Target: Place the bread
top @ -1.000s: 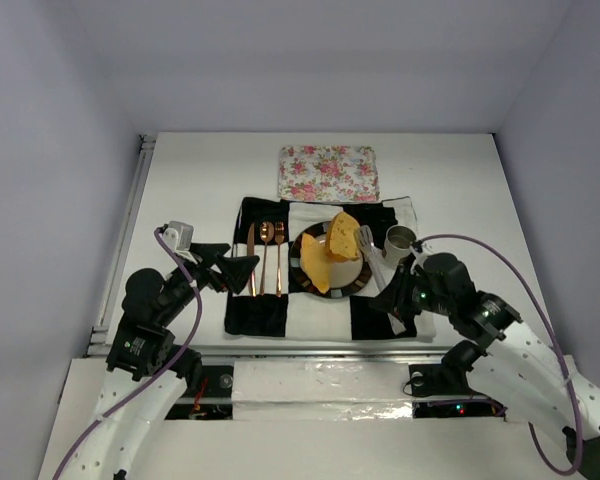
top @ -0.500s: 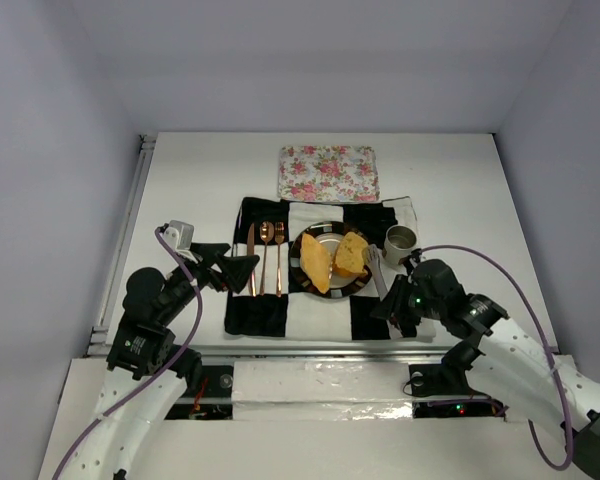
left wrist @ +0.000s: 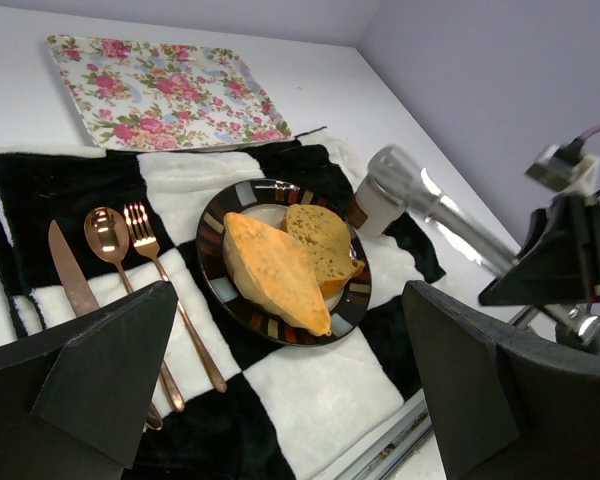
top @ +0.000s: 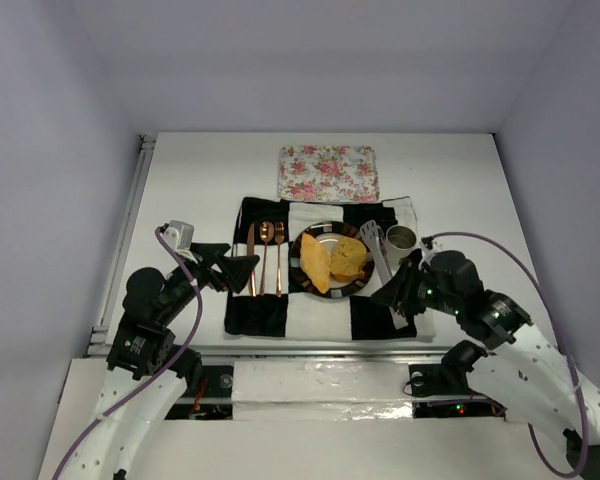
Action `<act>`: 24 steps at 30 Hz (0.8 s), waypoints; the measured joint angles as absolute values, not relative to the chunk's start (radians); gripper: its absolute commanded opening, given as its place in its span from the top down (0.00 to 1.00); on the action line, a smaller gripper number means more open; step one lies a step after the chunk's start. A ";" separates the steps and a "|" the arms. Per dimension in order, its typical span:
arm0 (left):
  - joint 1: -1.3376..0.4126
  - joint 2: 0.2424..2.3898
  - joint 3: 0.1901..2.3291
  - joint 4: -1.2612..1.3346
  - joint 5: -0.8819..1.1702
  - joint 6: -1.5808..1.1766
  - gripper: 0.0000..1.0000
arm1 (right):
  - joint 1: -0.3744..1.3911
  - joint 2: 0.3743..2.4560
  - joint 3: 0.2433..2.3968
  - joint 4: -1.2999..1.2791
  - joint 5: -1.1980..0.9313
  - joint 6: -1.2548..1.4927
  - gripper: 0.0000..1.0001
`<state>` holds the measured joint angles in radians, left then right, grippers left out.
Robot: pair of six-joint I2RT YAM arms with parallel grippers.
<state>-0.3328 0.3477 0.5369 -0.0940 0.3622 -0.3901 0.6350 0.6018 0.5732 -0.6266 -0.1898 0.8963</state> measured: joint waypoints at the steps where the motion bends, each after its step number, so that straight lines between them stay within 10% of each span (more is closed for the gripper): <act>1: -0.333 0.348 0.537 -0.094 0.362 -0.390 0.04 | 0.635 0.598 0.601 -0.633 -0.190 0.895 0.63; 13: -0.333 0.342 0.537 -0.094 0.366 -0.390 0.04 | 0.612 0.844 1.009 -0.694 0.009 0.730 0.66; 24: -0.332 0.290 0.537 -0.094 0.382 -0.390 0.03 | 0.057 1.466 1.266 -0.664 0.074 0.490 0.68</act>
<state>-0.3325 0.2905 0.5365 -0.0937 0.3817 -0.3897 0.0570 1.4658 1.2663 -0.6640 0.0742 0.4904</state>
